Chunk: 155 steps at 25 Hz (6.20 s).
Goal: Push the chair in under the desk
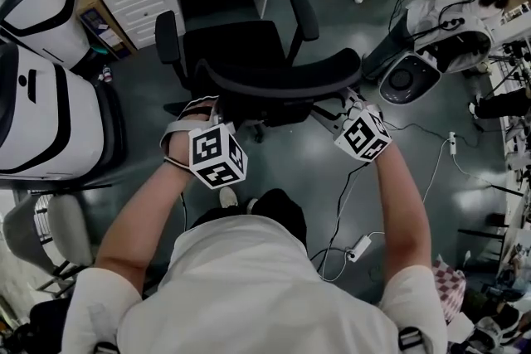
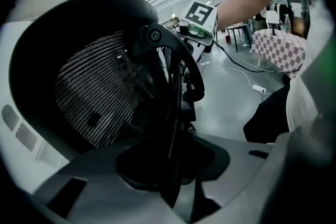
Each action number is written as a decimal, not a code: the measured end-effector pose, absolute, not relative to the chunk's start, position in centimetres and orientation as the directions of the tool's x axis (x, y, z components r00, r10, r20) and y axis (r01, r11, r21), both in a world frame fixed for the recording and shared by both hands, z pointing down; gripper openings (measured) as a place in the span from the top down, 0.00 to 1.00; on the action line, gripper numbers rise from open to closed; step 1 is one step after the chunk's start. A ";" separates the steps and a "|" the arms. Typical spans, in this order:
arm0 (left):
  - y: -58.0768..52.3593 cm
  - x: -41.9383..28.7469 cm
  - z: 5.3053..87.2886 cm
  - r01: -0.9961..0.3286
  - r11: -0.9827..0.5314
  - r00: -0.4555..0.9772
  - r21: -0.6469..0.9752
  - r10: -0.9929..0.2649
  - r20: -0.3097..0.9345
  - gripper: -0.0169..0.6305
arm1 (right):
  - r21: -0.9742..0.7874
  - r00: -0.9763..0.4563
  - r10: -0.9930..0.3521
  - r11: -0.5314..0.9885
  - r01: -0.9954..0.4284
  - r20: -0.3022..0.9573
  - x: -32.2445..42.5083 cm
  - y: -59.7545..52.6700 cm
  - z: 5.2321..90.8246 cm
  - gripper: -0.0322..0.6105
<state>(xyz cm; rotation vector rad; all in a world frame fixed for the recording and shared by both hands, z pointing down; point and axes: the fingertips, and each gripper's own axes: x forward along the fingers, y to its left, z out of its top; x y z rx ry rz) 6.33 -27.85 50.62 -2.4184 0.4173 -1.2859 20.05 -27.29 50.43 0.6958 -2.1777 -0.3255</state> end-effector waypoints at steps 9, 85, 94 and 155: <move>-31.9 7.6 50.4 -0.081 -0.886 0.539 -0.457 -0.424 0.728 0.78 | 0.451 -0.526 -0.591 0.807 -0.381 0.612 21.5 -31.4 50.2 0.74; -58.1 10.2 50.4 -0.148 -0.851 0.517 -0.503 -0.500 0.695 0.78 | 0.449 -0.586 -0.535 0.841 -0.302 0.608 23.9 -58.6 50.5 0.74; -60.0 10.0 50.3 -0.145 -0.849 0.519 -0.508 -0.503 0.691 0.78 | 0.447 -0.587 -0.532 0.843 -0.299 0.610 23.6 -60.5 50.3 0.74; -47.2 6.6 43.3 -0.831 -0.556 0.533 0.007 -0.794 0.293 0.98 | 0.249 -0.705 -0.679 0.733 -0.633 0.206 24.3 -47.9 44.2 0.94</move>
